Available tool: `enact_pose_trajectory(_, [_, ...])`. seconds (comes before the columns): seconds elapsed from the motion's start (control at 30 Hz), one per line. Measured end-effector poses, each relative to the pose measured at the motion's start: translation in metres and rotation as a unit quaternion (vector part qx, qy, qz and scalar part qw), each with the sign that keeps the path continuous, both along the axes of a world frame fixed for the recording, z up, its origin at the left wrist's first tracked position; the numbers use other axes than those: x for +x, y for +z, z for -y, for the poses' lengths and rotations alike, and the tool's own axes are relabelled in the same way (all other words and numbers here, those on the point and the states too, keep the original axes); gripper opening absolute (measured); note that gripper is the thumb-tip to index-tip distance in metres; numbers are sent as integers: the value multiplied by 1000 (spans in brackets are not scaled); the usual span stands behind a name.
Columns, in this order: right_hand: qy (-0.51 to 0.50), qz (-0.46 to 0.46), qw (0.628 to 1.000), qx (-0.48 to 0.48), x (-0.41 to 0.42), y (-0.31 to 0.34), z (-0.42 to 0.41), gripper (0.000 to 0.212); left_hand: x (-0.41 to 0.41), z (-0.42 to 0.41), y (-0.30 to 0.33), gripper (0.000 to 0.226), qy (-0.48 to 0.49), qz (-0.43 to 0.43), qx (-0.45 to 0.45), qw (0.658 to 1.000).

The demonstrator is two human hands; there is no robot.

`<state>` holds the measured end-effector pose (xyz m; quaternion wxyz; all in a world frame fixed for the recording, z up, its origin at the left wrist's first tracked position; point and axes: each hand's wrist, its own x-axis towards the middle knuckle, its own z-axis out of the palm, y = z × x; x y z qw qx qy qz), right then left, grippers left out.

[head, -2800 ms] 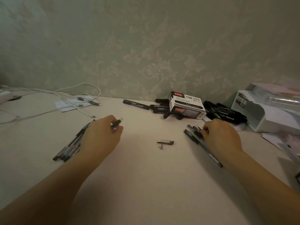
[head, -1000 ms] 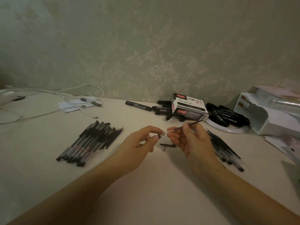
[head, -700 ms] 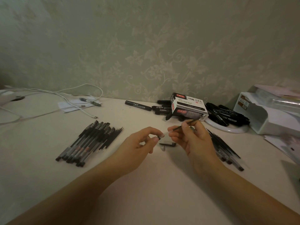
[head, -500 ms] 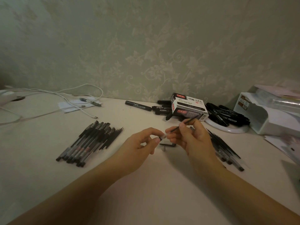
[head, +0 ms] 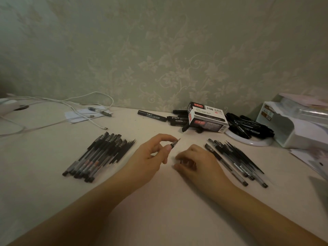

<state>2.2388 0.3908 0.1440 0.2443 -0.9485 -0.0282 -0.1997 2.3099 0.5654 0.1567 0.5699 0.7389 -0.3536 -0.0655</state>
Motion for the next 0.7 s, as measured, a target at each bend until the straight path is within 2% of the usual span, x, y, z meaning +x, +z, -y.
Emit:
enact_pose_trajectory(0.1, [-8,7,1000,12,2,-1,2,5,0,-1,-1,24,2,17,22,1000])
enact_pose_trajectory(0.17, [-33,26,990,138,2,1,5,6,1,-1,-1,25,6,26,44,999])
enact_pose_trajectory(0.23, [-43,37,952,301,3,7,10,8,1,-2,-2,24,4,29,63,998])
enact_pose_trajectory(0.3, [-32,41,924,379,3,11,11,9,0,-1,-1,25,-2,37,82,996])
enact_pose_trajectory(0.5, [51,14,918,392,2,9,2,14,-1,-2,-1,22,-17,44,97,994])
enact_pose_trajectory(0.7, [17,44,904,425,1,10,8,13,-1,-2,0,23,-13,50,98,994])
